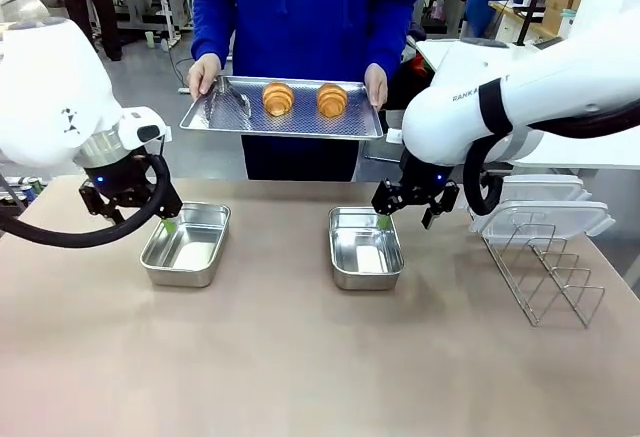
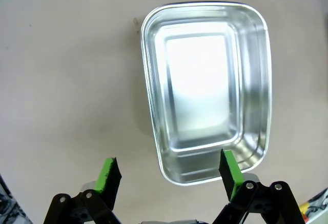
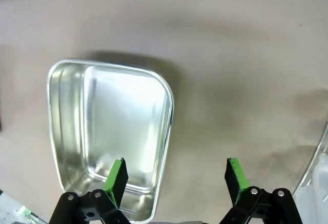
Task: Place the bread in airtight containers.
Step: Lift both Airtight Container.
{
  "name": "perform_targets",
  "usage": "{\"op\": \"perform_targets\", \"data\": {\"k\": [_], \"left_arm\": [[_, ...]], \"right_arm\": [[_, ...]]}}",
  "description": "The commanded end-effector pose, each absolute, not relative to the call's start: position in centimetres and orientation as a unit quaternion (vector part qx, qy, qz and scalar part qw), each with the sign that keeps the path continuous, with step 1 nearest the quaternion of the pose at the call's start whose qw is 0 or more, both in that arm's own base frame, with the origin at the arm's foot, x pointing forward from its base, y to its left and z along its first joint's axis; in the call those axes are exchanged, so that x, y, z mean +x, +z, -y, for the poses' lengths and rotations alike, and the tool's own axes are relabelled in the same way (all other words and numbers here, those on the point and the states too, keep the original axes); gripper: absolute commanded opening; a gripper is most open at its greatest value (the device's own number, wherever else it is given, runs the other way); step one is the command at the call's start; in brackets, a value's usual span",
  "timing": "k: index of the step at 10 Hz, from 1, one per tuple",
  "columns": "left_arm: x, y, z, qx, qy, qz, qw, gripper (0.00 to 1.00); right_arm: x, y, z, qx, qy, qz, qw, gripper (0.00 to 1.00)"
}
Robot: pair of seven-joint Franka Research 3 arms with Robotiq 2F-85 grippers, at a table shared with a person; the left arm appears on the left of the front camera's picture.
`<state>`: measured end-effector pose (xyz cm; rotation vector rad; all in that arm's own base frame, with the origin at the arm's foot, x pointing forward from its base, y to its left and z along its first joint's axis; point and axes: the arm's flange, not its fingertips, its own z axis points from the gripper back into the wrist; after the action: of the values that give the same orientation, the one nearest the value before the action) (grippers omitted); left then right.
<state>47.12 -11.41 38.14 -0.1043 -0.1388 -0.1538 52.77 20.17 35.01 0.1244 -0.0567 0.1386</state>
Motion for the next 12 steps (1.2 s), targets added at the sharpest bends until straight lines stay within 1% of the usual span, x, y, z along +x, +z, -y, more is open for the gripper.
{"op": "perform_targets", "data": {"k": [1, 3, 10, 11, 12], "left_arm": [[46.7, 36.9, 11.6, -0.016, -0.04, 0.089, 0.995, 1.0], [47.2, 35.3, 11.3, -0.014, -0.036, 0.092, 0.995, 1.0], [48.7, 33.2, 11.3, -0.002, -0.024, 0.119, 0.993, 1.0], [48.9, 33.3, 11.5, 0.007, -0.035, 0.132, 0.991, 0.93], [49.0, 33.4, 11.7, 0.033, -0.029, 0.131, 0.99, 0.41]], "right_arm": [[53.0, 34.0, -21.5, 0.039, 0.052, 0.015, 0.998, 1.0], [52.7, 32.1, -21.9, 0.038, 0.051, 0.007, 0.998, 1.0], [52.1, 31.3, -22.3, 0.032, 0.028, 0.02, 0.999, 1.0], [52.2, 31.4, -22.3, 0.022, 0.032, 0.029, 0.999, 0.6], [51.8, 31.6, -22.4, 0.017, 0.011, 0.036, 0.999, 0.4]]}}
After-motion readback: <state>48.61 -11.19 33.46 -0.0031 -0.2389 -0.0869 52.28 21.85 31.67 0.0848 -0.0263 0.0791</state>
